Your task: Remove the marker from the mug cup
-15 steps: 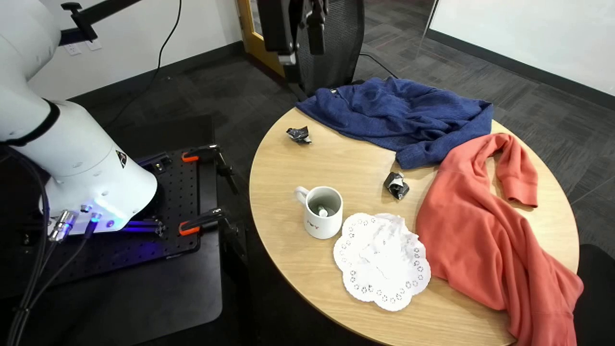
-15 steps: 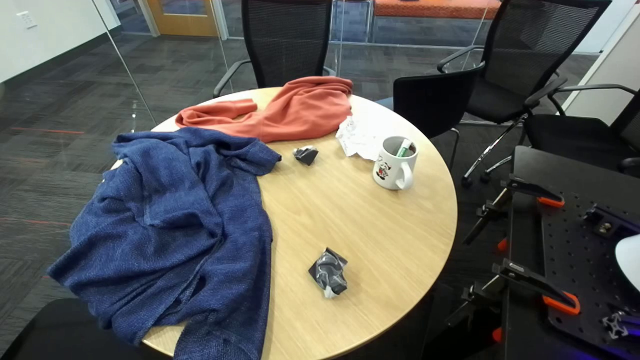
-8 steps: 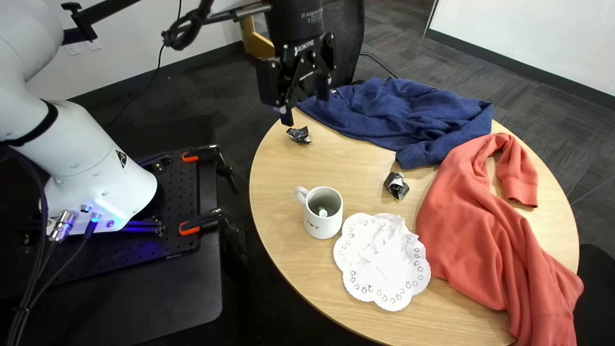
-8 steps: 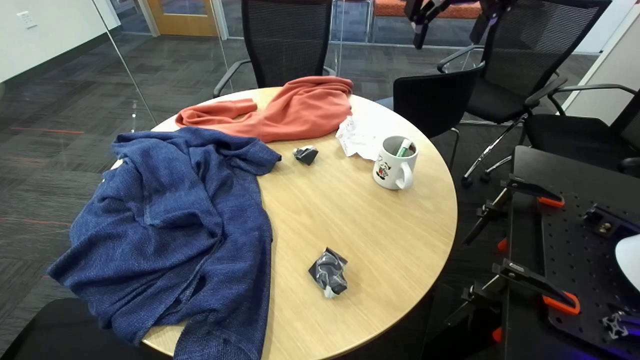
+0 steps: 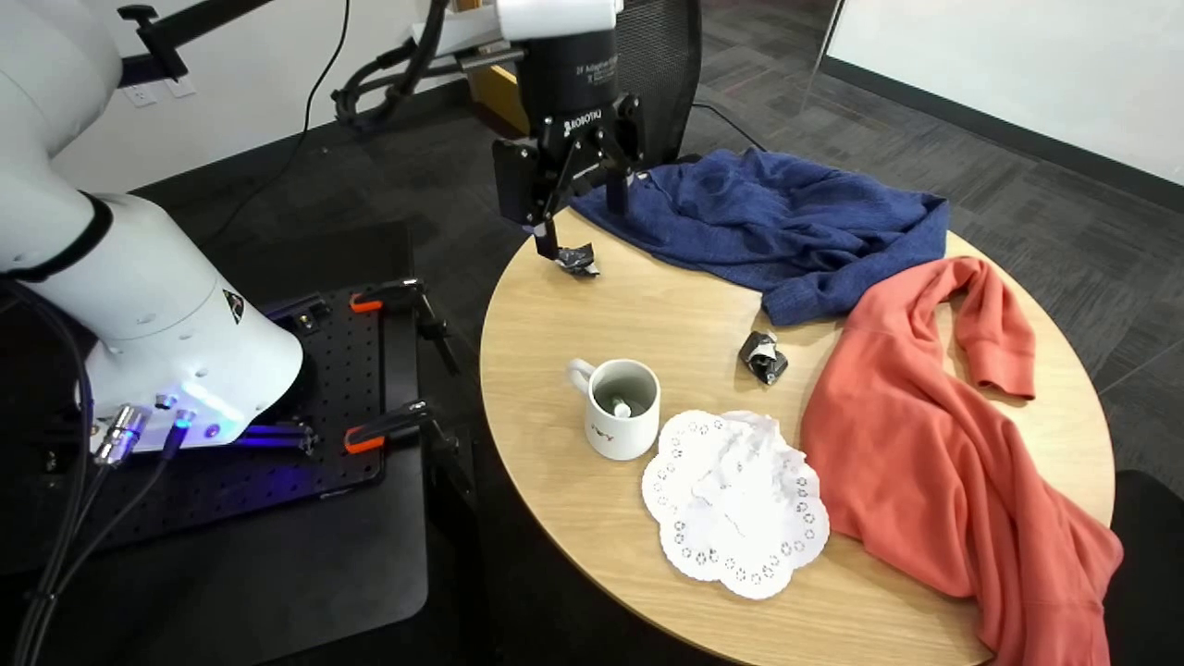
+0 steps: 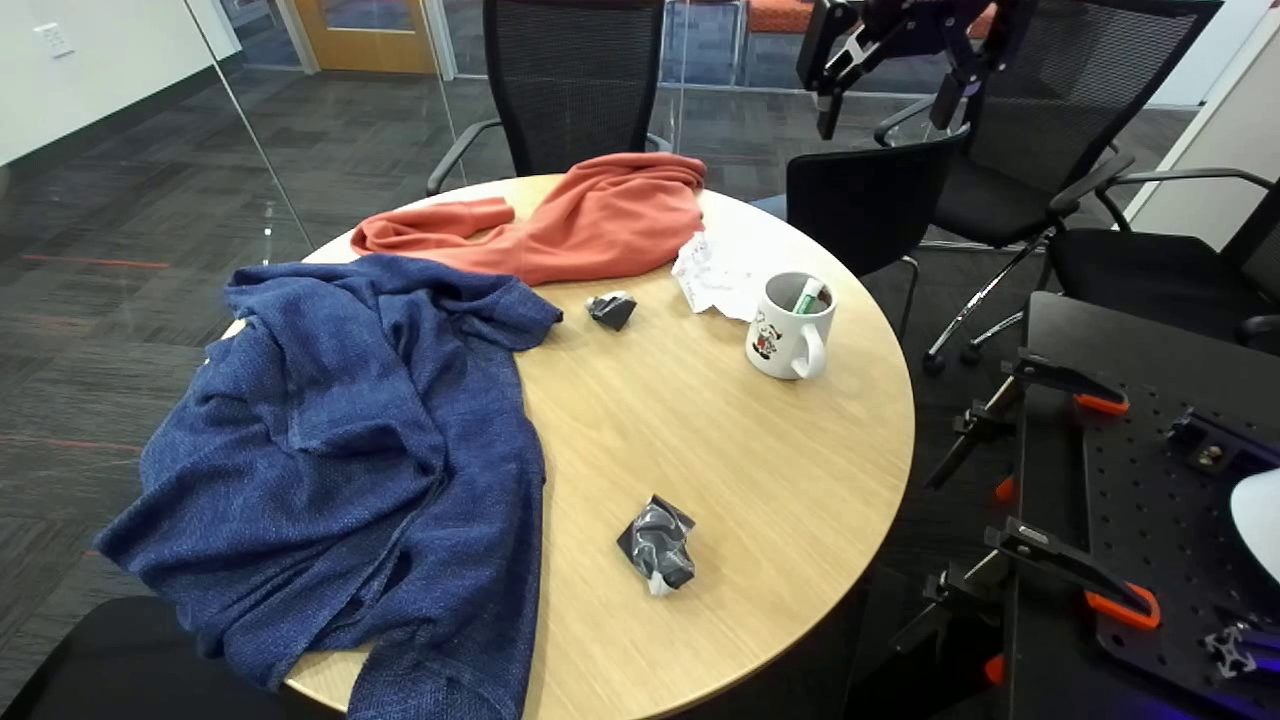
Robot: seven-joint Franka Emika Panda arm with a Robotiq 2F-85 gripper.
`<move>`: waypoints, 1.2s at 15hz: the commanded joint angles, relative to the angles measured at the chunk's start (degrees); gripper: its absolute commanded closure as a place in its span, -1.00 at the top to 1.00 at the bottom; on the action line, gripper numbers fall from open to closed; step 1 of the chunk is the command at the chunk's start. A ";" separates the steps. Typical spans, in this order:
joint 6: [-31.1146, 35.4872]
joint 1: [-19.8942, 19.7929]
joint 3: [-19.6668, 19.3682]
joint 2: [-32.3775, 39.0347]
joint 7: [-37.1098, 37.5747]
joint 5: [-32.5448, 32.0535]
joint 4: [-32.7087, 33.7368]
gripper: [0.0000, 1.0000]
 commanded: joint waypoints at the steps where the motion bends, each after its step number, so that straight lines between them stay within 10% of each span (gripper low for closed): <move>1: 0.46 1.07 -1.29 0.87 0.42 1.34 0.46 1.00; 8: 6.89 0.63 -0.70 8.39 15.70 1.79 0.70 1.00; 18: 17.34 3.16 -7.81 22.53 46.89 -17.62 2.39 1.00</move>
